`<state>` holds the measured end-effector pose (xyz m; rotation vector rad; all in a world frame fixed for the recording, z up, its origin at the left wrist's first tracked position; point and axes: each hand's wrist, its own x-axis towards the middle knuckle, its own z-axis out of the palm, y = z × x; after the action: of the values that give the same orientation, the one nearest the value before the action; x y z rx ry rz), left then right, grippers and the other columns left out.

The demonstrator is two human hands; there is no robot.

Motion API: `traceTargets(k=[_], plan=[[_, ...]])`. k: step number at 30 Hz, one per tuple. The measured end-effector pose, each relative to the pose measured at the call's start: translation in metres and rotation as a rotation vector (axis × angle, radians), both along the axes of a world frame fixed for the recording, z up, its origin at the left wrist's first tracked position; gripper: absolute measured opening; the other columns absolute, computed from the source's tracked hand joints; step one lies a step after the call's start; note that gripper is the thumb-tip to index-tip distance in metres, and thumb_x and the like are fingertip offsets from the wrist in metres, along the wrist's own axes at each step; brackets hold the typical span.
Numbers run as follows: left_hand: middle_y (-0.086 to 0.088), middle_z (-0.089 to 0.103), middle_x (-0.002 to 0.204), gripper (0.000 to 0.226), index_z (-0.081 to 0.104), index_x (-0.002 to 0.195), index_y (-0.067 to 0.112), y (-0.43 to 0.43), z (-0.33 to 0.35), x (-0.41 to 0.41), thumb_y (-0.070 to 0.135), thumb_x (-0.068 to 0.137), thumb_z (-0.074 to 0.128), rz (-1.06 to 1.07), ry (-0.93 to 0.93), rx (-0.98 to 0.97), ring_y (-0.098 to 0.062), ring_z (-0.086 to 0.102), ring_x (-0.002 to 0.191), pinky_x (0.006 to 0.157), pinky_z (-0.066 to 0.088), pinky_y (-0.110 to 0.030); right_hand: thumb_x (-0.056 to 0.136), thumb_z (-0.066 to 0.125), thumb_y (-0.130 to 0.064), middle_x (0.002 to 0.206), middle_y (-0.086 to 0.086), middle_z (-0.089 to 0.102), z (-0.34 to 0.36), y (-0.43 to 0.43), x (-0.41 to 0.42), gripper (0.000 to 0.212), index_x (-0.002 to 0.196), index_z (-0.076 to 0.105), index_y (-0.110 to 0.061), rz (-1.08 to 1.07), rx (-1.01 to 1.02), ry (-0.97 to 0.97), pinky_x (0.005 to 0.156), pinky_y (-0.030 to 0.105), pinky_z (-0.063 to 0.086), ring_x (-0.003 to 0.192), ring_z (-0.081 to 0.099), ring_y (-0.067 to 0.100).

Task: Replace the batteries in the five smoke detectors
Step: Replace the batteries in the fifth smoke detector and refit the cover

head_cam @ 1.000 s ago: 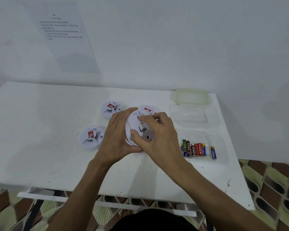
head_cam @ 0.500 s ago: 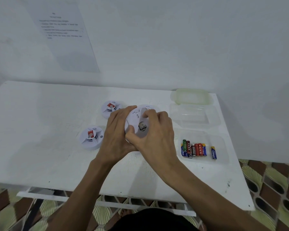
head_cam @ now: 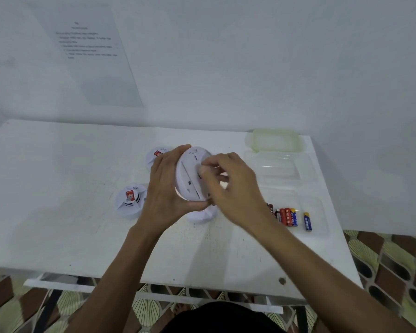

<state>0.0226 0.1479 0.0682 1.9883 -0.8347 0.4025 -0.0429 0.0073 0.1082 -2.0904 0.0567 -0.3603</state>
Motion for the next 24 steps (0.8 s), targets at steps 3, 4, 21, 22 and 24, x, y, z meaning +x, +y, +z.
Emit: traceTargets(k=[3, 4, 21, 22, 24], plan=[[0.038, 0.045, 0.118, 0.068, 0.043, 0.116, 0.041, -0.001, 0.010, 0.004, 0.049, 0.056, 0.074, -0.004, -0.048, 0.001, 0.013, 0.045, 0.107, 0.097, 0.042, -0.023, 0.097, 0.052, -0.011, 0.103, -0.002, 0.066, 0.006, -0.026, 0.003, 0.021, 0.102, 0.072, -0.016, 0.092, 0.119, 0.011, 0.075, 0.015, 0.051, 0.092, 0.063, 0.004], [0.040, 0.041, 0.122, 0.073, 0.042, 0.117, 0.040, -0.001, 0.010, 0.001, 0.050, 0.054, 0.075, 0.012, -0.044, -0.007, 0.015, 0.043, 0.110, 0.098, 0.038, -0.017, 0.098, 0.051, -0.009, 0.103, -0.004, 0.066, 0.006, -0.032, 0.004, 0.024, 0.105, 0.072, -0.016, 0.112, 0.119, 0.014, 0.077, 0.020, 0.054, 0.094, 0.064, 0.006], [-0.007, 0.038, 0.139, 0.099, 0.031, 0.145, 0.020, -0.015, 0.015, 0.000, 0.057, 0.065, 0.075, -0.099, -0.075, 0.295, -0.020, 0.036, 0.126, 0.103, 0.032, -0.025, 0.089, 0.068, -0.014, 0.107, 0.003, 0.073, 0.004, -0.037, -0.011, 0.053, 0.136, 0.048, -0.029, 0.252, 0.540, 0.162, 0.080, 0.034, 0.060, 0.096, 0.072, 0.019], [-0.006, 0.039, 0.139, 0.100, 0.029, 0.146, 0.021, -0.017, 0.014, 0.001, 0.059, 0.065, 0.073, -0.103, -0.076, 0.326, -0.020, 0.036, 0.125, 0.104, 0.029, -0.023, 0.090, 0.067, -0.010, 0.110, 0.003, 0.072, 0.002, -0.037, -0.010, 0.053, 0.135, 0.049, -0.029, 0.232, 0.527, 0.157, 0.079, 0.035, 0.060, 0.095, 0.072, 0.019], [-0.002, 0.038, 0.141, 0.105, 0.021, 0.147, 0.028, -0.019, 0.016, 0.003, 0.067, 0.063, 0.069, -0.125, -0.037, 0.345, -0.017, 0.036, 0.126, 0.105, 0.021, -0.014, 0.091, 0.065, -0.007, 0.112, 0.003, 0.072, -0.001, -0.040, -0.010, 0.050, 0.134, 0.052, -0.029, 0.183, 0.558, 0.165, 0.077, 0.037, 0.060, 0.096, 0.071, 0.021]])
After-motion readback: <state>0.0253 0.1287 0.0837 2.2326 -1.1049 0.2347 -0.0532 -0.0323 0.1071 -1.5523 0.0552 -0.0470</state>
